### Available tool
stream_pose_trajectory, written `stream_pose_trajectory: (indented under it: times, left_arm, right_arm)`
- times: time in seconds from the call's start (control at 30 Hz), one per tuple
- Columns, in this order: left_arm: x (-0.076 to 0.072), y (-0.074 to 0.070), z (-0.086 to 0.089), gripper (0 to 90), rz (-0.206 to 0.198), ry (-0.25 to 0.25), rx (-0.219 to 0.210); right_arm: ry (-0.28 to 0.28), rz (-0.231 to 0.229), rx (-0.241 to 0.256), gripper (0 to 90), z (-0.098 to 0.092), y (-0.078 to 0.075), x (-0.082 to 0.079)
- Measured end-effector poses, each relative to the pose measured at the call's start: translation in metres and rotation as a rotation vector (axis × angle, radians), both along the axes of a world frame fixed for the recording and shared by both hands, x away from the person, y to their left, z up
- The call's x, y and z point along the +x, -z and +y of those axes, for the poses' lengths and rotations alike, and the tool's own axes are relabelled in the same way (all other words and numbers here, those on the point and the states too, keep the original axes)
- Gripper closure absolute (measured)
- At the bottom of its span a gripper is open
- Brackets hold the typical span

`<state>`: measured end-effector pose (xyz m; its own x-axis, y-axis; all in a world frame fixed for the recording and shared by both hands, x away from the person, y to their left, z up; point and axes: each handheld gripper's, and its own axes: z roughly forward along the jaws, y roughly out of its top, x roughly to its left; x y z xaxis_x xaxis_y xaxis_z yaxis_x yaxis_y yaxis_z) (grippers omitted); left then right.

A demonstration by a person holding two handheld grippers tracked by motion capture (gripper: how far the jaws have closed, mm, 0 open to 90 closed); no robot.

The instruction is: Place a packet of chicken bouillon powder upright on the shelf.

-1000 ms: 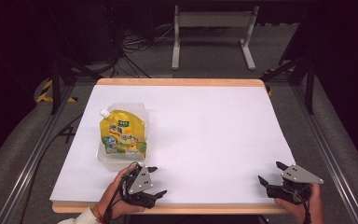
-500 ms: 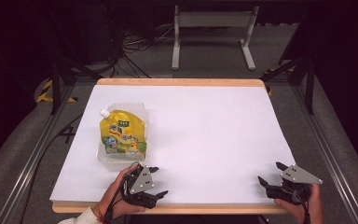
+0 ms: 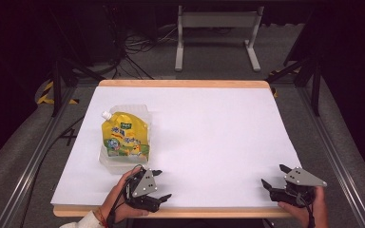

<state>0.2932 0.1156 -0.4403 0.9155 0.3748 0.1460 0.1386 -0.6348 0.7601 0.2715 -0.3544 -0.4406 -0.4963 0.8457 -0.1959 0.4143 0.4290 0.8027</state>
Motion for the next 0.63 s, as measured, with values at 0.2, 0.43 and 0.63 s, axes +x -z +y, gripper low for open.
stream_pose_trajectory:
  times: [0.2, 0.43, 0.63]
  left_arm:
    - [0.0003, -0.0007, -0.001, 21.6, 0.003, 0.004, -0.003]
    - [-0.0003, -0.0006, -0.0019, 21.8, 0.009, 0.01, -0.002]
    - [0.0007, 0.0003, -0.0013, 22.0, 0.019, 0.007, -0.009]
  right_arm:
    - [-0.002, -0.002, 0.001, 17.9, 0.0004, -0.0002, -0.0004]
    - [-0.003, -0.004, 0.004, 17.8, 0.0003, -0.0007, -0.0008]
    - [-0.002, -0.002, 0.005, 17.7, 0.0003, -0.0005, -0.0004]
